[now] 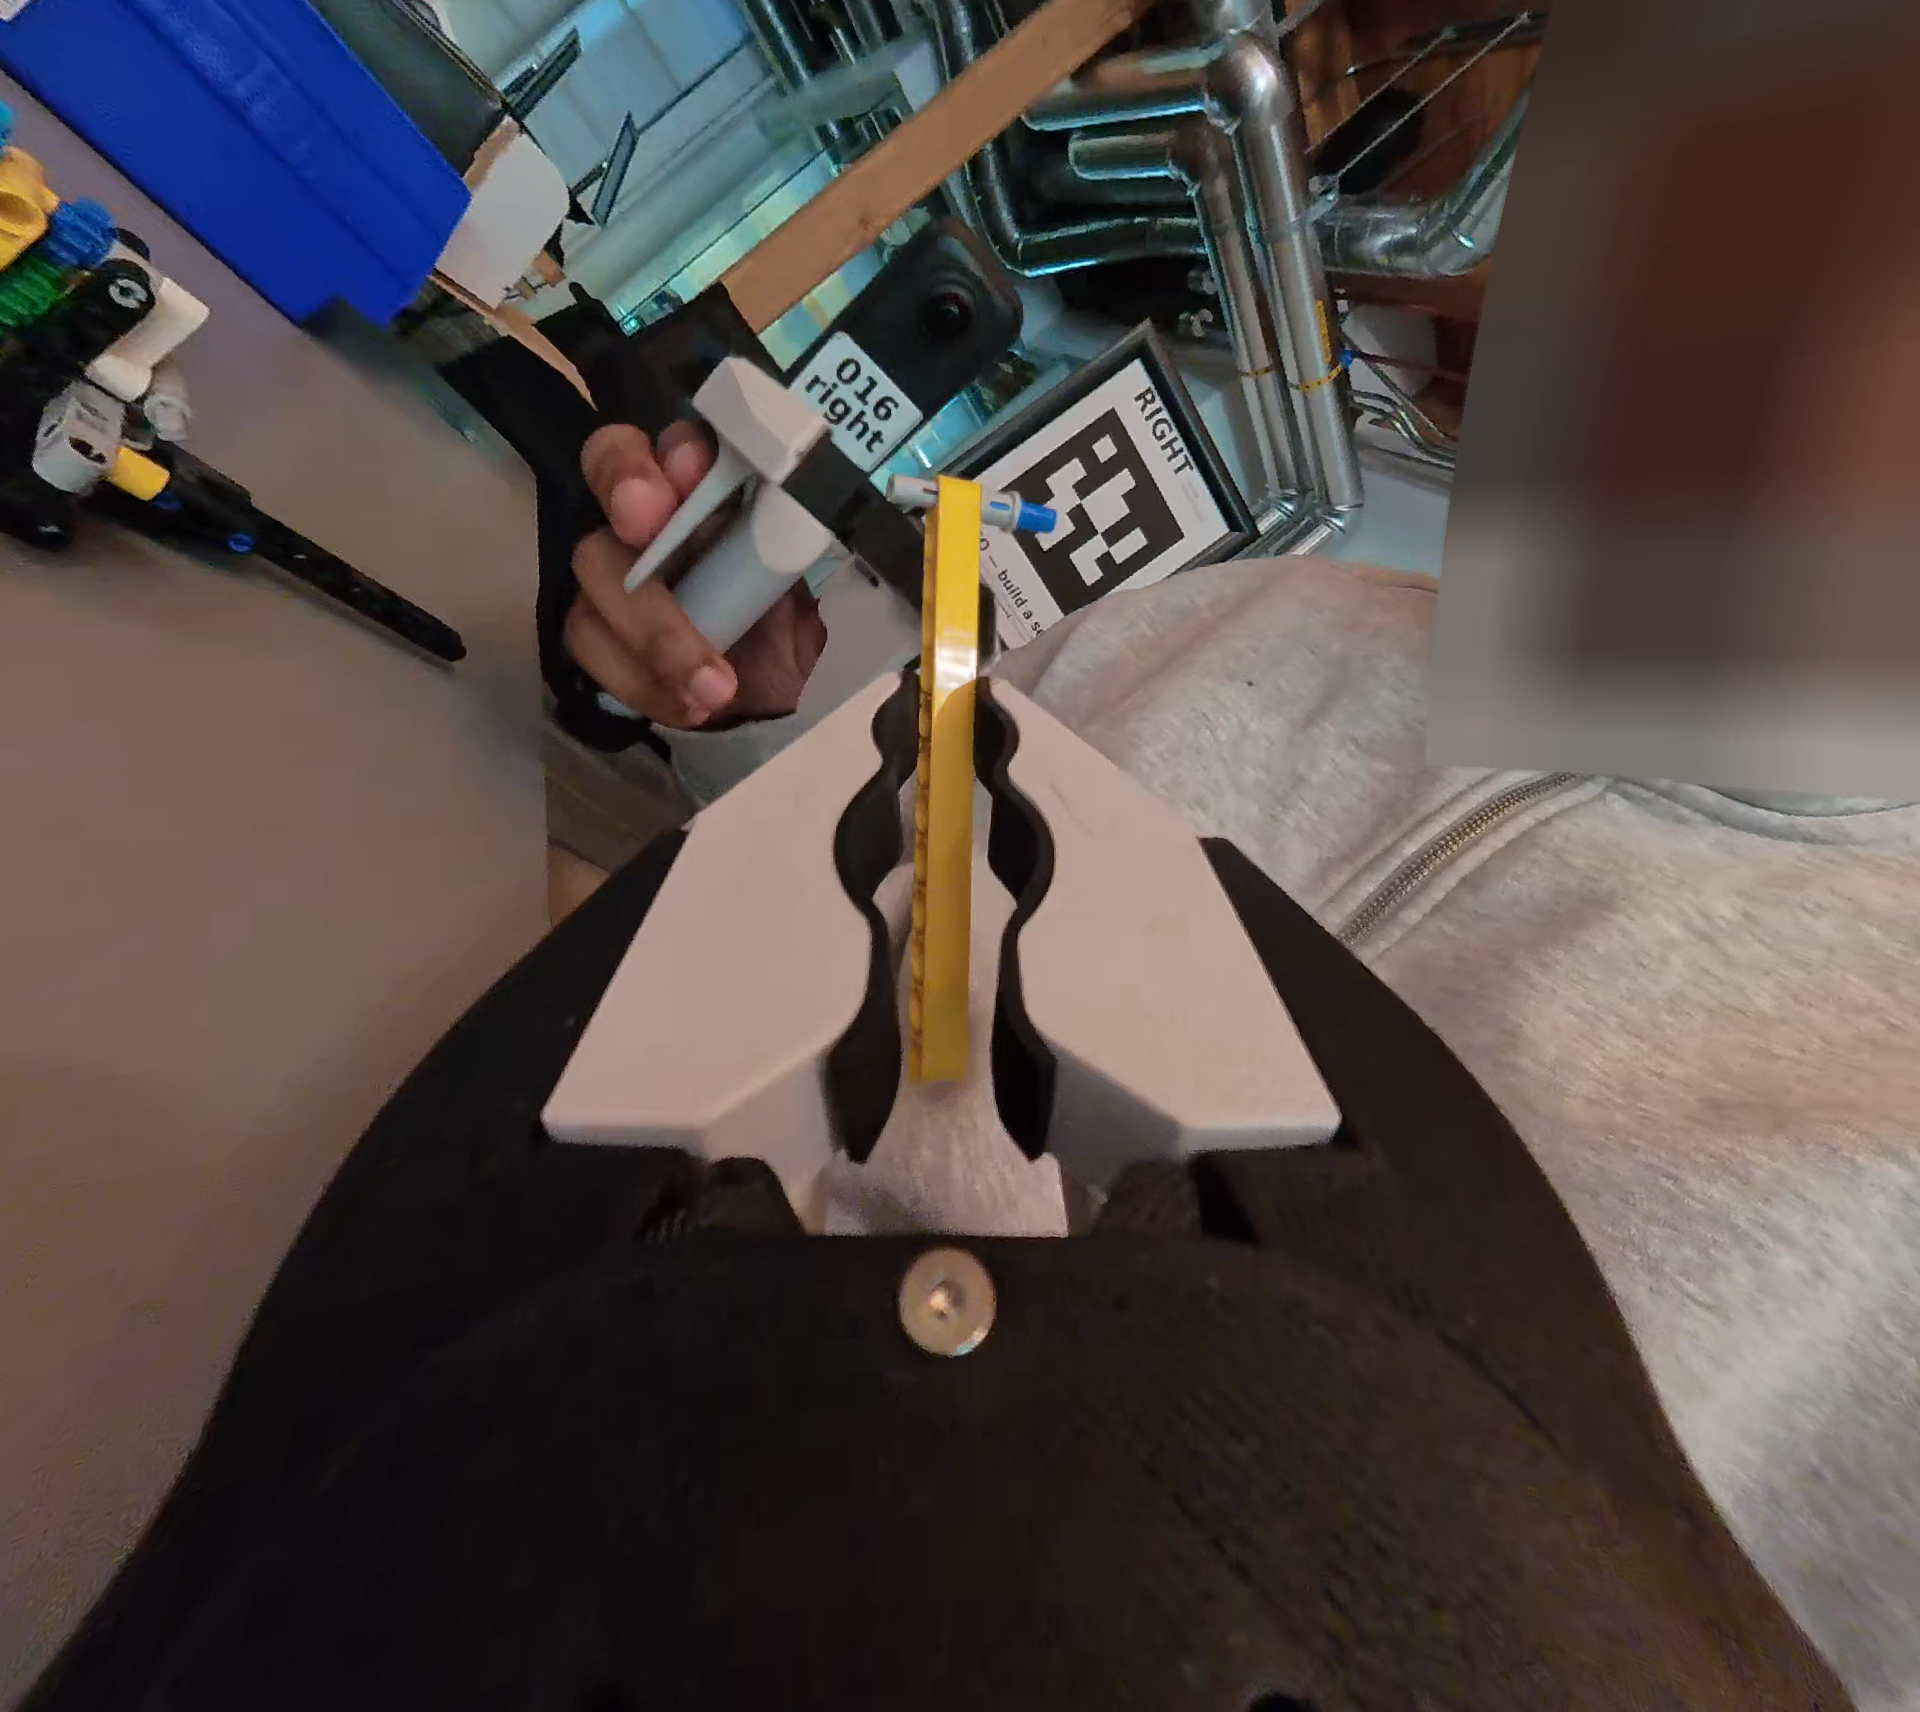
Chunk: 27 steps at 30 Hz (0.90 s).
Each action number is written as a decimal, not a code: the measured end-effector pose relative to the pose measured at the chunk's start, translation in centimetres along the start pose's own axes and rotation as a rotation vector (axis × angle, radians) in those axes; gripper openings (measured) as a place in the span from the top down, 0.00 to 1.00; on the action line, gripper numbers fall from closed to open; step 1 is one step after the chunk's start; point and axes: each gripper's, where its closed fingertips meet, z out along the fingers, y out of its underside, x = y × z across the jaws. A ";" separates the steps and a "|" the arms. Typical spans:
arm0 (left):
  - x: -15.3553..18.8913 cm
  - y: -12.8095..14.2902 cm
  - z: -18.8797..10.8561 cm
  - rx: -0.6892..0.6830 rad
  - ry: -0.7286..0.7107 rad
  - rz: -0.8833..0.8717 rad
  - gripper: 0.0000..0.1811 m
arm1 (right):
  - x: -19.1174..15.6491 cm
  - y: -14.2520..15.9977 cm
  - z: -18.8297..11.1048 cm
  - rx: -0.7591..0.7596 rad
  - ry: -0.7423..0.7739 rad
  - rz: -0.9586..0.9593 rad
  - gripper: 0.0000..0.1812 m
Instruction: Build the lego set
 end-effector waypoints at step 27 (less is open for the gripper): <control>0.0 2.3 0.9 -0.112 0.055 -0.145 0.97 | 0.0 0.1 0.3 -0.016 0.115 -0.222 0.76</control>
